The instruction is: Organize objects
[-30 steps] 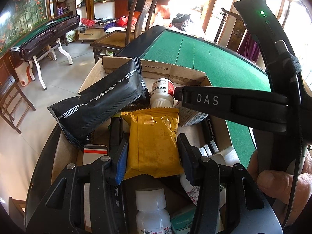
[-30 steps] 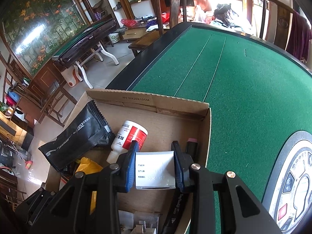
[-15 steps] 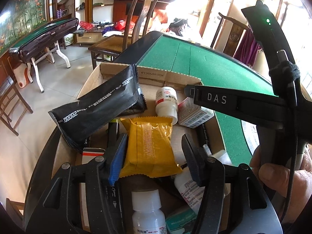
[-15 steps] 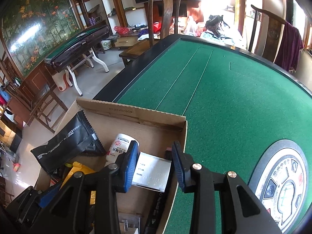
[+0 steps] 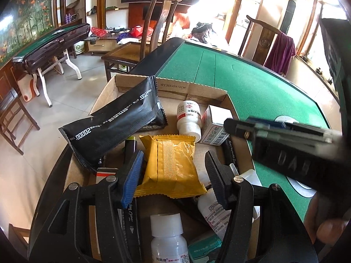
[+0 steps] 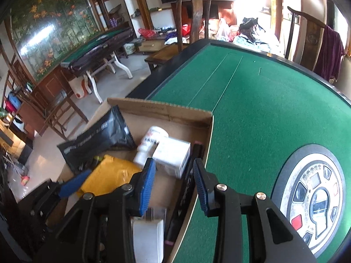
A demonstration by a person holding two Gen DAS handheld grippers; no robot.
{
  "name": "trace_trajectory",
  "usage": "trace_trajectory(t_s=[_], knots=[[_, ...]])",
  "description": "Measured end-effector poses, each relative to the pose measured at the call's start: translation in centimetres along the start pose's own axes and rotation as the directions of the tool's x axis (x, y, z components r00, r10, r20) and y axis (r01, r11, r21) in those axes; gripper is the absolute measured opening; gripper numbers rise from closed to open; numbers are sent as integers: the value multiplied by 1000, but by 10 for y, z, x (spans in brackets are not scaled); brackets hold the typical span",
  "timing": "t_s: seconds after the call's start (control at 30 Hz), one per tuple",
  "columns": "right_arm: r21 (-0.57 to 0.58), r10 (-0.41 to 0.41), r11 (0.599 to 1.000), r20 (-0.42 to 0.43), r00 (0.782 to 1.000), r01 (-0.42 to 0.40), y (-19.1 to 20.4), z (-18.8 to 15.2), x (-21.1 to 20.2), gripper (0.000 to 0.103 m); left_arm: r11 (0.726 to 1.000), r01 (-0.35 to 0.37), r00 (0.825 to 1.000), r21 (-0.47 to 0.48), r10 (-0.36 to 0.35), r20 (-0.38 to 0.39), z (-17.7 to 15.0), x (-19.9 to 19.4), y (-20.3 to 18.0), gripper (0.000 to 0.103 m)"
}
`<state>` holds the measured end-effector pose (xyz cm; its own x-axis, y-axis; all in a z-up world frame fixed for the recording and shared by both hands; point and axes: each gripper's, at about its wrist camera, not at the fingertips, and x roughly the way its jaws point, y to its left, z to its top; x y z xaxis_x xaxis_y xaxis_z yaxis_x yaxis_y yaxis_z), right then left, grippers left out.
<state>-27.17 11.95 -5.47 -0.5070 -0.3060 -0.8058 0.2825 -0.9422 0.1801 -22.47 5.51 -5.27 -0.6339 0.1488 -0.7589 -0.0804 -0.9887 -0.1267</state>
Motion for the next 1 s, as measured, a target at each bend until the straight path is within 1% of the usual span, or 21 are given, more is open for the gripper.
trace_trajectory(t_s=[0.07, 0.2, 0.33, 0.47, 0.57, 0.6, 0.67, 0.77, 0.8, 0.83, 0.87, 0.9, 0.93, 0.97, 1.0], knots=[[-1, -5, 1000, -14, 1000, 5, 1, -2, 5, 36, 1000, -1, 1000, 0, 1, 2, 0, 0, 0, 59], [20, -7, 1000, -13, 1000, 7, -3, 1, 14, 36, 1000, -4, 1000, -4, 4, -3, 0, 2, 0, 58], [39, -19, 999, 7, 1000, 19, -8, 4, 21, 36, 1000, -5, 1000, 6, 5, -2, -3, 0, -4, 59], [66, -7, 998, 43, 999, 4, -11, 7, 22, 36, 1000, -3, 1000, 7, 3, 6, -3, -1, -4, 58], [79, 7, 997, 49, 999, -11, -12, 5, 18, 36, 1000, 0, 1000, 4, 0, 14, -3, -2, -4, 58], [80, 0, 997, 53, 999, -4, -12, 3, 15, 36, 1000, -3, 1000, 4, 3, 16, -3, -3, -4, 59], [73, -8, 997, 77, 997, 2, -11, -1, 4, 36, 1000, -7, 1000, 6, 7, 25, -2, -5, -4, 59], [67, -12, 998, 115, 993, 5, -7, -9, -14, 36, 999, -30, 998, 11, 30, 62, -2, -12, -5, 59], [66, -14, 998, 130, 991, 5, -6, -12, -20, 40, 999, -31, 997, 8, 30, 71, -2, -14, -6, 59], [64, -18, 998, 147, 989, 9, -4, -16, -27, 50, 999, -37, 996, 8, 36, 84, -2, -17, -6, 59], [60, -27, 998, 169, 985, 17, -2, -21, -35, 56, 999, -41, 994, 8, 40, 98, -2, -21, -7, 59], [55, -34, 998, 189, 981, 24, 0, -26, -42, 67, 999, -44, 993, 9, 43, 114, -2, -25, -7, 59], [55, -38, 998, 221, 975, 27, 1, -33, -52, 71, 999, -53, 991, 14, 51, 127, -3, -29, -8, 59], [59, -50, 998, 242, 969, 37, 2, -39, -60, 71, 998, -59, 988, 16, 56, 145, -4, -33, -9, 59], [59, -49, 998, 262, 964, 35, 2, -45, -69, 74, 998, -61, 985, 16, 58, 161, -4, -36, -10, 59]])
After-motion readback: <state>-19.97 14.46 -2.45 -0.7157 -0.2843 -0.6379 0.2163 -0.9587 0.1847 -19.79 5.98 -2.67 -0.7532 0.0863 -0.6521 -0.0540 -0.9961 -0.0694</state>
